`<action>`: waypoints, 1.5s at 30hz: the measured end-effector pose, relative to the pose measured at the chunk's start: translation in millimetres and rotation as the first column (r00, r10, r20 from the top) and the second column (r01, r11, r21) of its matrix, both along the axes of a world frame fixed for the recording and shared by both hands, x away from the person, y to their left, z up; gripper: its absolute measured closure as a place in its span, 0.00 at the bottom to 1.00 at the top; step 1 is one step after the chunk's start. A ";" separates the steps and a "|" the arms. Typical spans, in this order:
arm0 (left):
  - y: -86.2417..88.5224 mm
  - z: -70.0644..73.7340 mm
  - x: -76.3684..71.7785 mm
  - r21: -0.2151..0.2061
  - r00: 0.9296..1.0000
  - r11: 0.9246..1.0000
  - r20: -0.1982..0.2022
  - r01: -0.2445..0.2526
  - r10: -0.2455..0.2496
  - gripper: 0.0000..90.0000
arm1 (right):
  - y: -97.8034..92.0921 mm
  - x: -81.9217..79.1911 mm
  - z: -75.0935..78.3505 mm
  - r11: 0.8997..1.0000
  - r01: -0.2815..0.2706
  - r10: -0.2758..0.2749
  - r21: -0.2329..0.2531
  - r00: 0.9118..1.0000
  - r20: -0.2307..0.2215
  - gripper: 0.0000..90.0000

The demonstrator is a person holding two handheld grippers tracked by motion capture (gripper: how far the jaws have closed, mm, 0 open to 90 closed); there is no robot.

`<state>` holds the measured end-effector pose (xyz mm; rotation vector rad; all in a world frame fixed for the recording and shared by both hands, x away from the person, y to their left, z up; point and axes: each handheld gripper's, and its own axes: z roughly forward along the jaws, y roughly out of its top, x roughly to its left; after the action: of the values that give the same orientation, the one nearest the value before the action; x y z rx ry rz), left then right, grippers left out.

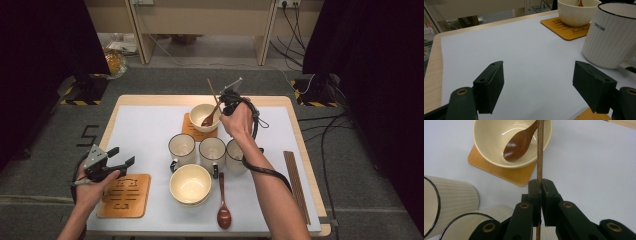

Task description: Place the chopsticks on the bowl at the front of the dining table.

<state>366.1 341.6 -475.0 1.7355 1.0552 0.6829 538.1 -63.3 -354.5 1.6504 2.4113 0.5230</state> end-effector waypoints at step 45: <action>1.1 0.3 0.2 -0.004 1.000 1.000 0.001 -0.002 0.002 0.27 | 8.9 10.8 -14.6 1.000 -0.015 0.015 -0.017 1.000 -0.022 0.96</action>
<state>366.3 342.7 -474.8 1.7308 1.0570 0.6828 548.9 -54.4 -369.1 1.6407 2.4386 0.4879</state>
